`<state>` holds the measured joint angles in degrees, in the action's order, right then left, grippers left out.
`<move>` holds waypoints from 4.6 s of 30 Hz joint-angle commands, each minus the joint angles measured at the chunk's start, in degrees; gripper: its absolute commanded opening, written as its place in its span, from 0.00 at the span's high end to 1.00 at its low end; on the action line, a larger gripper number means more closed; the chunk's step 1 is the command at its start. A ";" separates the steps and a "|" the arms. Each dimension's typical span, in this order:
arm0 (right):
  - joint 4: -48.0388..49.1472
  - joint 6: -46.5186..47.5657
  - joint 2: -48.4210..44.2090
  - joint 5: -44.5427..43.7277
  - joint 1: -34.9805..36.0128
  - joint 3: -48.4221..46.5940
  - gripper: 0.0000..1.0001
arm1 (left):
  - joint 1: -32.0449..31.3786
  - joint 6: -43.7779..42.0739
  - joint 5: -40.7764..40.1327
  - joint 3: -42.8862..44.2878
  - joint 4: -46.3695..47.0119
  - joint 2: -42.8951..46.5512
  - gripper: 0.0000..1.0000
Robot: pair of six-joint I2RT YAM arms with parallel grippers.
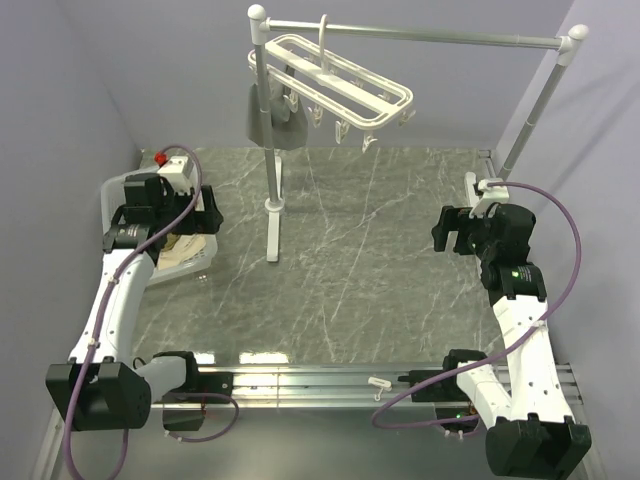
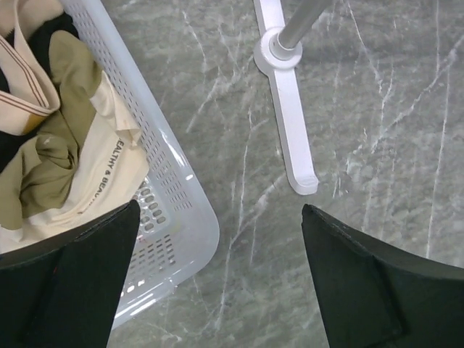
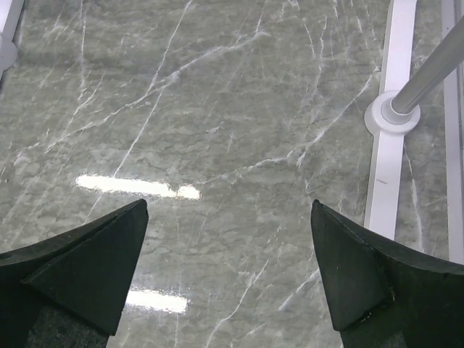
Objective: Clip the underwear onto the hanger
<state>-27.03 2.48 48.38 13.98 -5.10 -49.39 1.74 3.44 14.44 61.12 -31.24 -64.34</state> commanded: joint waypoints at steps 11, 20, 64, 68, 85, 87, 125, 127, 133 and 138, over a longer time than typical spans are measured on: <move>0.13 1.39 2.33 0.70 0.45 -0.71 0.00 | 22.15 -15.11 22.28 23.64 -24.77 -19.92 0.03; 0.04 1.12 4.79 0.97 0.45 -1.24 0.00 | 26.47 -24.36 18.17 34.85 -29.67 -32.78 0.19; -0.92 1.21 12.18 -0.09 0.45 -2.21 0.00 | 11.18 -31.57 12.37 35.29 -24.22 -50.80 0.37; -1.01 1.21 12.44 -0.26 0.45 -2.12 0.00 | 11.18 -29.90 13.68 34.77 -20.44 -52.47 0.37; -0.84 0.60 10.77 0.17 0.45 -1.59 0.00 | 11.36 -25.94 22.56 29.49 -13.84 -45.36 1.00; -0.92 0.68 9.72 0.70 0.45 -1.50 0.00 | 11.36 -25.59 23.18 29.14 -14.63 -41.67 1.00; -8.66 2.18 3.39 5.10 0.36 -10.38 0.00 | -10.78 -28.75 32.50 41.62 -29.92 -7.12 1.00; -8.57 2.35 3.13 5.09 0.53 -10.12 0.00 | -11.49 -28.58 31.80 40.40 -30.37 -5.89 1.00; -8.39 2.62 3.12 6.15 0.45 -9.24 0.00 | -15.18 -32.53 26.97 37.84 -35.53 -2.11 1.00; -7.78 2.18 4.35 6.68 0.45 -8.71 0.00 | -22.01 -35.34 21.52 27.95 -33.81 -0.71 1.00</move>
<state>-35.68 4.36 52.29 19.59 -5.02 -57.12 -16.71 -28.56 40.25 94.72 -65.04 -65.87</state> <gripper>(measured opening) 1.000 0.014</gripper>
